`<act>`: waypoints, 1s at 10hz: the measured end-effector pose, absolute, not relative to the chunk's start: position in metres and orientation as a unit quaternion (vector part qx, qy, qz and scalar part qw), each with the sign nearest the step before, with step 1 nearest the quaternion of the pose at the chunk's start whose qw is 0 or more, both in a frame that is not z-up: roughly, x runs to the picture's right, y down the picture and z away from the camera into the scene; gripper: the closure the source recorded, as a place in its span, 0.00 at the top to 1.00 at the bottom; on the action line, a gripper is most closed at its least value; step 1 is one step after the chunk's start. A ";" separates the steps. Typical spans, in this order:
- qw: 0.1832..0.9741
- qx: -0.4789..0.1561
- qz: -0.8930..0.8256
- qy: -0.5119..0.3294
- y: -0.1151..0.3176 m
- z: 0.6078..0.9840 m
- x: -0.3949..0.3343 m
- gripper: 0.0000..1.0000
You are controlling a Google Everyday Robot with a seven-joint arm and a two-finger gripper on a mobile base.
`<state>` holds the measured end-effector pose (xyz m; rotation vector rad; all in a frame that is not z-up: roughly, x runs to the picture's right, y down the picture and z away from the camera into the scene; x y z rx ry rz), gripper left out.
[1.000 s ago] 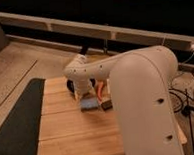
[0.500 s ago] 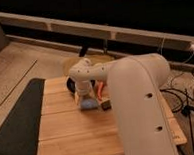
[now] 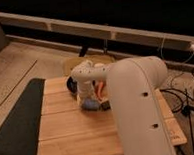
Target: Place the white sponge in the ceramic bowl
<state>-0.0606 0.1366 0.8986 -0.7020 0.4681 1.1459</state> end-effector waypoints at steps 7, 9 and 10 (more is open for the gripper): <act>0.745 -0.315 0.540 0.231 0.127 0.901 -0.062 0.00; 0.747 -0.322 0.537 0.225 0.123 0.896 -0.070 0.00; 0.750 -0.330 0.529 0.221 0.124 0.892 -0.077 0.00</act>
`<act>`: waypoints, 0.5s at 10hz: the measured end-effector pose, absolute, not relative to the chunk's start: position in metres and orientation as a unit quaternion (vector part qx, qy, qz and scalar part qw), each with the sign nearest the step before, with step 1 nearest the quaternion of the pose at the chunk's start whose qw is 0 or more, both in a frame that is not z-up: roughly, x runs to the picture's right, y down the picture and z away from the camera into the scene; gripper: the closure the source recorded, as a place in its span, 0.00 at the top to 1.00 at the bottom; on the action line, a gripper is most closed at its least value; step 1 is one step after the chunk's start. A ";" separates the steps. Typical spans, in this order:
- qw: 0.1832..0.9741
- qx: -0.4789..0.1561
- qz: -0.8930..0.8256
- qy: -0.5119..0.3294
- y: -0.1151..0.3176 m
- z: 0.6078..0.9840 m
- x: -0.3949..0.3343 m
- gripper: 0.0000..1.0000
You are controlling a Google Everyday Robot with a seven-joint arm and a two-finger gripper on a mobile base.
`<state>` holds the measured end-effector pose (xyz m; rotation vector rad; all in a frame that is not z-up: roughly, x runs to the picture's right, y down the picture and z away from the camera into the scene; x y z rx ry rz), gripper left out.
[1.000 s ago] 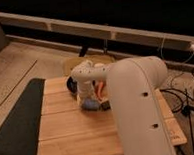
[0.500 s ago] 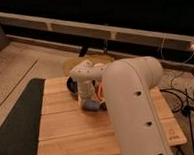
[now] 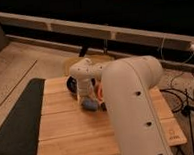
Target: Place the white sponge in the ceramic bowl
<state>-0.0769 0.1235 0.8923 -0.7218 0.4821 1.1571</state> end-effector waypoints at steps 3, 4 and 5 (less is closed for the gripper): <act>0.752 -0.342 0.522 0.212 0.120 0.887 -0.085 0.00; 0.753 -0.343 0.522 0.207 0.115 0.885 -0.089 0.00; 0.755 -0.343 0.522 0.202 0.111 0.883 -0.094 0.00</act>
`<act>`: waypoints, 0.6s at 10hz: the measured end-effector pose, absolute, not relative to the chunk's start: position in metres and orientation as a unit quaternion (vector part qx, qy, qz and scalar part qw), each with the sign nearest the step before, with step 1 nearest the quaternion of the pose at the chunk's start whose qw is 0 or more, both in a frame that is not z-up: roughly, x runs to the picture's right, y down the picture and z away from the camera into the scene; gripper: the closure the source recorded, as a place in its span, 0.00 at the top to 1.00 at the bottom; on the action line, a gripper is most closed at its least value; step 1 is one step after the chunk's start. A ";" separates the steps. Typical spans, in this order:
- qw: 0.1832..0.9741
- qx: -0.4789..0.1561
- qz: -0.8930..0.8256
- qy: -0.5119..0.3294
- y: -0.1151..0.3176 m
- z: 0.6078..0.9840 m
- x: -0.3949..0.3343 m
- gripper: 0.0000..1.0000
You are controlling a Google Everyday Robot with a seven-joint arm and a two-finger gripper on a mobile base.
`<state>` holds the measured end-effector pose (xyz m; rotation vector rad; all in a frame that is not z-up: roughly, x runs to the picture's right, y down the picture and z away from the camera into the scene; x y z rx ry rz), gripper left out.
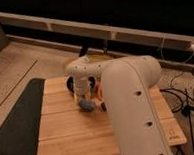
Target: Place the white sponge in the ceramic bowl
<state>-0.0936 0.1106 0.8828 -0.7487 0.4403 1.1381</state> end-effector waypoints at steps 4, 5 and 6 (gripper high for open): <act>0.770 -0.331 0.515 0.178 0.087 0.874 -0.113 0.00; 0.775 -0.326 0.513 0.171 0.079 0.870 -0.118 0.00; 0.782 -0.318 0.511 0.162 0.068 0.866 -0.124 0.00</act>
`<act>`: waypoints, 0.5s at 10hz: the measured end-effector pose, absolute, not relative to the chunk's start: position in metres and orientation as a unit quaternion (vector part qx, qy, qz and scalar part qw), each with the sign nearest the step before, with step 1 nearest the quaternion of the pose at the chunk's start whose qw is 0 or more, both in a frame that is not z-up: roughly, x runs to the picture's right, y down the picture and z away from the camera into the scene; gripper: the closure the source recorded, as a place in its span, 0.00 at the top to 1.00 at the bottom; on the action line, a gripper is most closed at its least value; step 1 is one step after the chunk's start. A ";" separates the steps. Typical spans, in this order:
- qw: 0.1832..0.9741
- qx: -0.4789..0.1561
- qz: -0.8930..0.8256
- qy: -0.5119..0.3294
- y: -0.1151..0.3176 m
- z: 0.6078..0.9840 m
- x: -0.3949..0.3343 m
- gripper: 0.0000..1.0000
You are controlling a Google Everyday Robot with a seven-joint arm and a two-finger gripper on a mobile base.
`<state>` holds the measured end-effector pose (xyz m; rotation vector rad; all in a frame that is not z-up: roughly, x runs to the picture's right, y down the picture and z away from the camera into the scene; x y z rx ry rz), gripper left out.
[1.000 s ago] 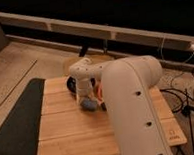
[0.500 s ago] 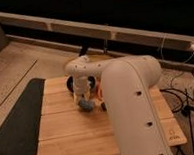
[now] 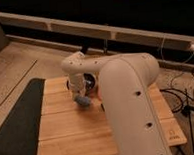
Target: Place the white sponge in the ceramic bowl
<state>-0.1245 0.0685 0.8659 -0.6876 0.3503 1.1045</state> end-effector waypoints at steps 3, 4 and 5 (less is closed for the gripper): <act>0.793 -0.296 0.510 0.152 0.047 0.858 -0.131 0.00; 0.796 -0.287 0.511 0.152 0.040 0.855 -0.131 0.00; 0.797 -0.280 0.513 0.153 0.035 0.853 -0.129 0.00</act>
